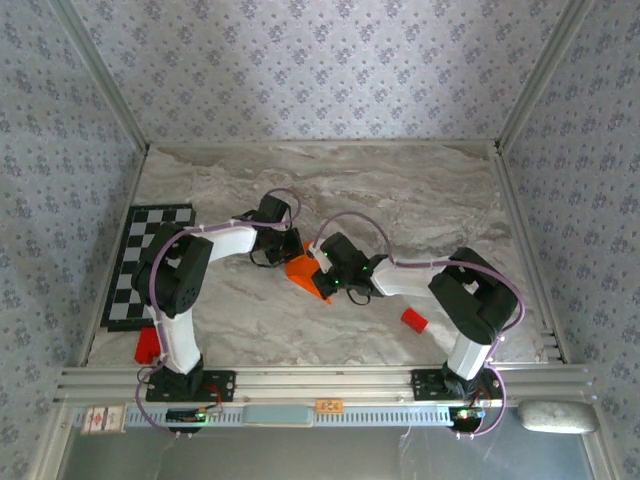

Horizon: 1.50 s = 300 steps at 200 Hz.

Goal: Fold a paper plane with a square sheet of paper (pick it up from the middle)
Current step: Third fold the triangle at the center of the table.

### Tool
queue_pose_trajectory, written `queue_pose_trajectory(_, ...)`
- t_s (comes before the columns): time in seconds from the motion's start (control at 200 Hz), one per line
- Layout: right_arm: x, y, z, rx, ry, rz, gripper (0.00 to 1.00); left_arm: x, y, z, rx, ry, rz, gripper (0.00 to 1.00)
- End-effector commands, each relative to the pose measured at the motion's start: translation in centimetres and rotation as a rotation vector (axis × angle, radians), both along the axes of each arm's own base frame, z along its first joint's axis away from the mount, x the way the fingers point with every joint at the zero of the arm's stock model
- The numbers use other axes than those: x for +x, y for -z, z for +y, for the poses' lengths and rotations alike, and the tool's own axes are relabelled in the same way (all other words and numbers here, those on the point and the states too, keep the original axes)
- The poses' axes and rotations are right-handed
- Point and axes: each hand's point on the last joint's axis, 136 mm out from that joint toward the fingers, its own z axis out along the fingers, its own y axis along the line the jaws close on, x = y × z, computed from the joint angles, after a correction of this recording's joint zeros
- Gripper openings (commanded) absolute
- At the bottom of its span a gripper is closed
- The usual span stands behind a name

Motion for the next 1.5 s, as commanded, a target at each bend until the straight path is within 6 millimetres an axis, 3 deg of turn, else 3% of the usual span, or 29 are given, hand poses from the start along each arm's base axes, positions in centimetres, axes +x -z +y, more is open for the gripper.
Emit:
queue_pose_trajectory(0.0,0.2,0.5,-0.2,-0.026,0.025,0.026,0.0,-1.9,2.7,0.9,0.077,0.021,0.078,0.0)
queue_pose_trajectory(1.494,0.8,1.5,-0.6,-0.079,0.043,0.018,0.0,-2.0,2.7,0.6,0.069,0.029,0.08,0.0)
